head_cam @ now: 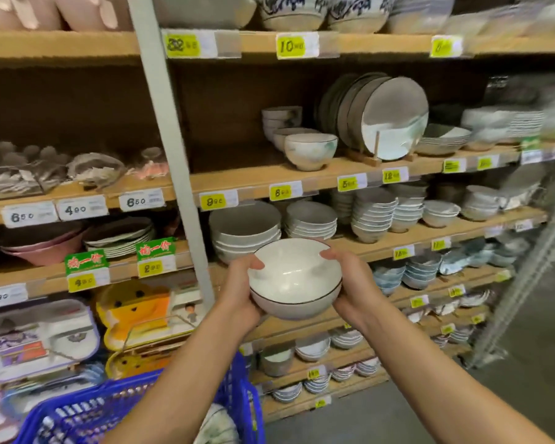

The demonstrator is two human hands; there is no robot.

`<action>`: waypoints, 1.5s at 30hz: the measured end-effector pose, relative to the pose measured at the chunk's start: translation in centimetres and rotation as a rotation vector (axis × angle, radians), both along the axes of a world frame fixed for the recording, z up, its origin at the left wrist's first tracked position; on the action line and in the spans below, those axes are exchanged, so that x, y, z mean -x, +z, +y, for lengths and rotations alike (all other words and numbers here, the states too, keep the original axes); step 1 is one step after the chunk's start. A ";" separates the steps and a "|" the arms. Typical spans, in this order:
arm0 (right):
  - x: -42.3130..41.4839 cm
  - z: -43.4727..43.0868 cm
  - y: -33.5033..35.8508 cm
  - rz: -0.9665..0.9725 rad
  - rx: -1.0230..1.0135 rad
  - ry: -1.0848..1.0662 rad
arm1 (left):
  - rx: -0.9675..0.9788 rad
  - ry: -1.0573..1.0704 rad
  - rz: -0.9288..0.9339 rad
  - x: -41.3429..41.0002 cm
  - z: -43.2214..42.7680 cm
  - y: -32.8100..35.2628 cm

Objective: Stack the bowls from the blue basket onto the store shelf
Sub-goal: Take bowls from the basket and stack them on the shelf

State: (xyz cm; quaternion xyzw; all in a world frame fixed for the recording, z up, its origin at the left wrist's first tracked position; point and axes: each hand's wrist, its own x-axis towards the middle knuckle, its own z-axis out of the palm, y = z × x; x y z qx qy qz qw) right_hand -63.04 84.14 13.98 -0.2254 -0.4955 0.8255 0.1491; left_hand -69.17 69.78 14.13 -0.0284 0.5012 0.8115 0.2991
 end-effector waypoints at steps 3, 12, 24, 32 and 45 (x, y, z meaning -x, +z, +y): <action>-1.2 2.9 0.8 -0.006 0.008 -0.025 | 0.011 -0.007 0.011 -1.0 3.5 0.7; -1.1 10.0 3.3 0.065 0.048 -0.008 | 0.010 -0.005 0.019 -0.6 10.5 3.0; 6.8 16.9 8.0 0.060 0.021 -0.049 | -0.044 0.036 0.116 7.1 17.3 6.9; 11.8 20.4 10.9 0.103 0.052 -0.004 | -0.079 0.101 0.348 10.3 20.6 8.4; 15.0 23.8 10.9 0.180 0.001 0.221 | -0.061 0.490 0.367 9.8 25.2 8.5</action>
